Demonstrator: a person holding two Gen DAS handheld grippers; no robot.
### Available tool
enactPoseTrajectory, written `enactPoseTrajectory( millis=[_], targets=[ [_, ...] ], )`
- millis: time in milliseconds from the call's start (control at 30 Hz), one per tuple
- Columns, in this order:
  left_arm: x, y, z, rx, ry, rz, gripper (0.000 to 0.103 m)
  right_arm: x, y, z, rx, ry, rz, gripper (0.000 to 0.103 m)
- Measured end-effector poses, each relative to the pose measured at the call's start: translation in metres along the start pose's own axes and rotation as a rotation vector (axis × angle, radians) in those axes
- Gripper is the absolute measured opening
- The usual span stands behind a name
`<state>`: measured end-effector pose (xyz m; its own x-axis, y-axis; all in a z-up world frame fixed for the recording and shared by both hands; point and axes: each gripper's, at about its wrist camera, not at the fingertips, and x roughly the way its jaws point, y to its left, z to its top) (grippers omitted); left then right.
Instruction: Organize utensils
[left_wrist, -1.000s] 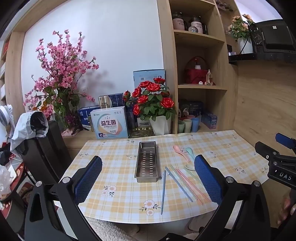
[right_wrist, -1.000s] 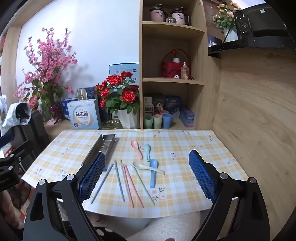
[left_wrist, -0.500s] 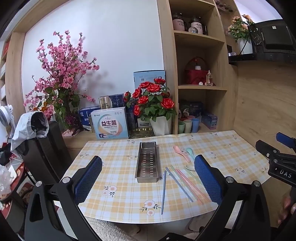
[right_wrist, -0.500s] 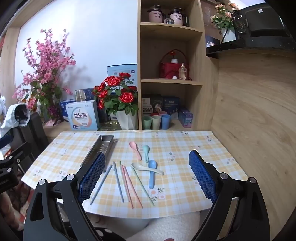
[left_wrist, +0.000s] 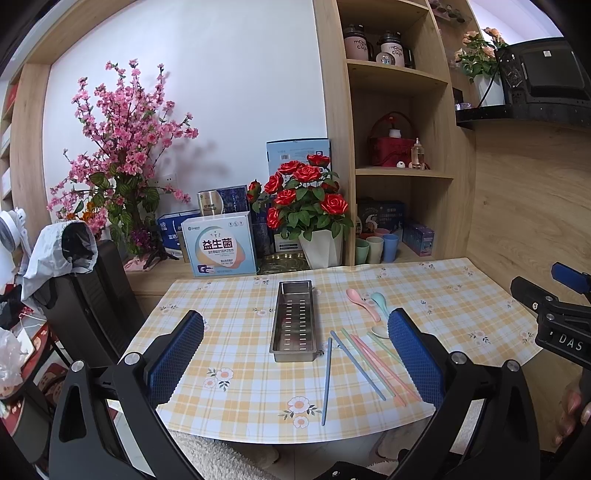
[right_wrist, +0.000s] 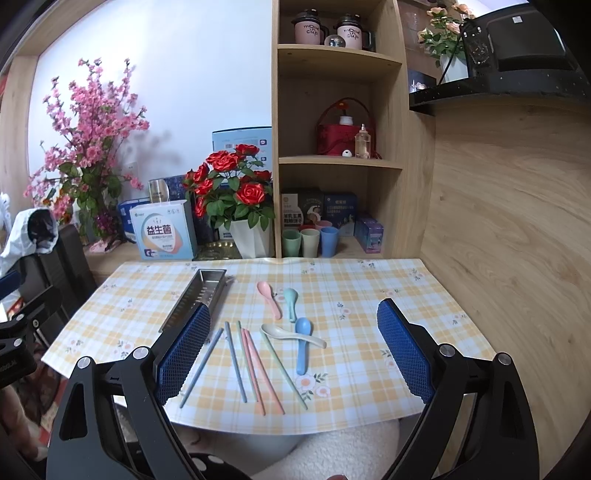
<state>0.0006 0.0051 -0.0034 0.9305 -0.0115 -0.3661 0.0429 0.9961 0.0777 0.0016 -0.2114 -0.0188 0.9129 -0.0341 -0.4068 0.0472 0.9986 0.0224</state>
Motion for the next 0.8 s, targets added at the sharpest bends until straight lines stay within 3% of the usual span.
enactPoseTrajectory(
  millis=[800],
  targets=[
    [-0.0016,-0.0002,-0.0044,0.002,0.003,-0.002,0.098,0.0005,0.0026,-0.002,0.005,-0.001,-0.005,0.089]
  ],
)
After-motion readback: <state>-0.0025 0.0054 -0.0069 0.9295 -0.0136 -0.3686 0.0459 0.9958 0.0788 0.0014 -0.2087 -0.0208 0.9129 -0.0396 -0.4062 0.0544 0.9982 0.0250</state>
